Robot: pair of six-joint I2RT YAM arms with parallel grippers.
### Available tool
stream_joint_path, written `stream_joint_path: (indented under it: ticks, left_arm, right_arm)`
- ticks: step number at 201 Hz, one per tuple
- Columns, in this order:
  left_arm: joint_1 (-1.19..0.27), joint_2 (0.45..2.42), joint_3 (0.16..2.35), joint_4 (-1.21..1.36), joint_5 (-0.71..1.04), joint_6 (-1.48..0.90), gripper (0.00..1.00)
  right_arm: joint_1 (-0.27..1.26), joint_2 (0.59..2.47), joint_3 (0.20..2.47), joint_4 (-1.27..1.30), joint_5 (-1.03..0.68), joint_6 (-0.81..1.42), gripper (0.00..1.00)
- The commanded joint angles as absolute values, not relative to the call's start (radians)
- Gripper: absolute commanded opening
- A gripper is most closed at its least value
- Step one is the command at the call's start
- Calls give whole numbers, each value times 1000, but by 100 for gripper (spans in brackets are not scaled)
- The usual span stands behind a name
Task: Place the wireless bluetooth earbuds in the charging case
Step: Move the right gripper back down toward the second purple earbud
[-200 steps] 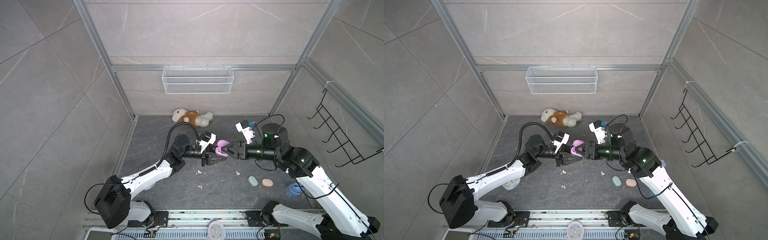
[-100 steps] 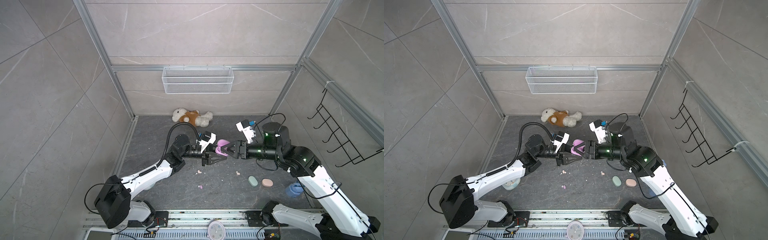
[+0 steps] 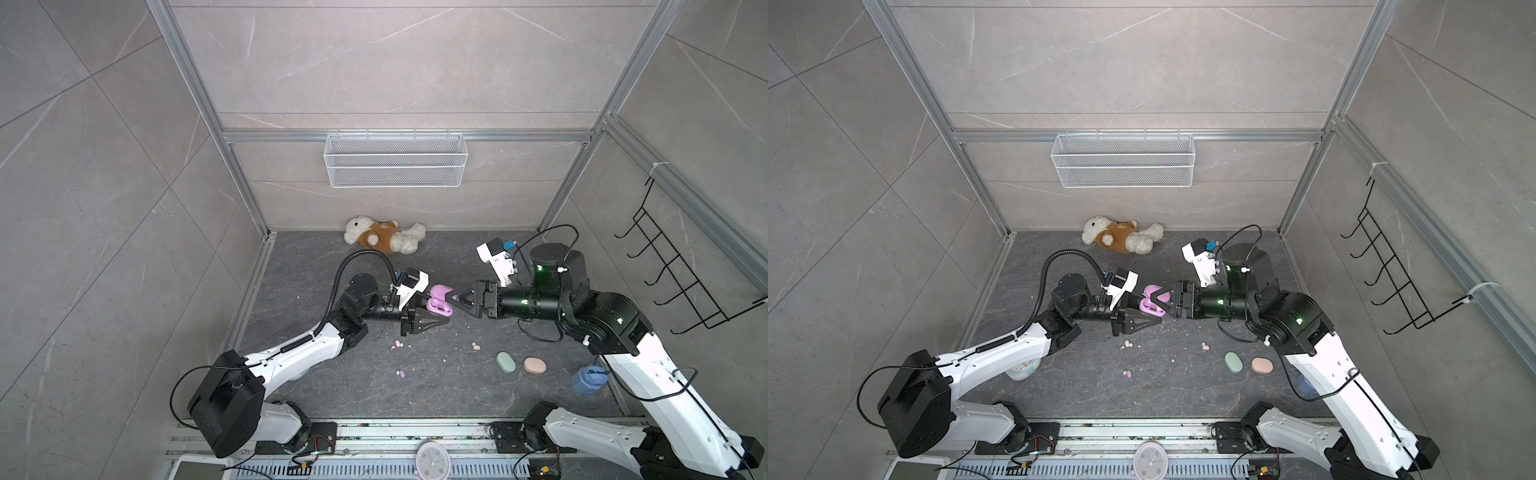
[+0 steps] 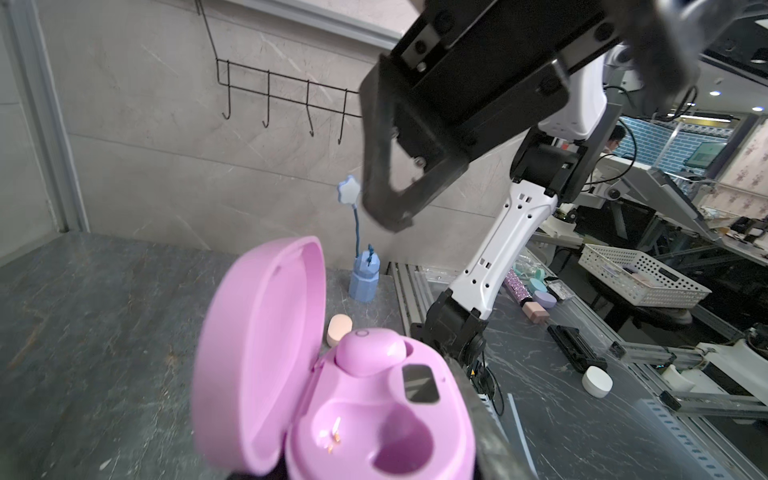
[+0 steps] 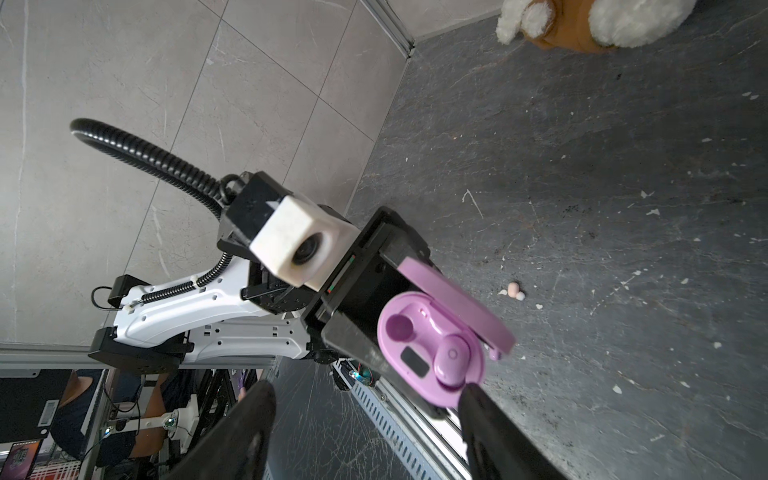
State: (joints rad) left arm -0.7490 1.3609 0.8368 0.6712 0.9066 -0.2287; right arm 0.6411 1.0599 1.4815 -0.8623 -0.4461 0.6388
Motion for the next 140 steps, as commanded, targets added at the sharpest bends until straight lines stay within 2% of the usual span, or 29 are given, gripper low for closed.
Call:
stream_joint_path:
  ticks: [1,32,71,104,140]
  left_arm:
    - [-701,1293,826,690,888,-244,28]
    - [-627,1238,804,608,888,-234,28]
    - [-503,1177,779,569,898,-261,28]
    - [-425,1147,799,513,912,-255,28]
    - [-374,1169,826,515,929,-253,28]
  right_arm:
    - [646,1012,1400,-881,-438,651,72]
    - [691,975,1243,-827,-396,685,72]
    - [811,1010,1060,-781,-259,680,71]
    - [946,1145,937,-693,-83,637,71]
    - [1088,1364,912,-559,56,586,71]
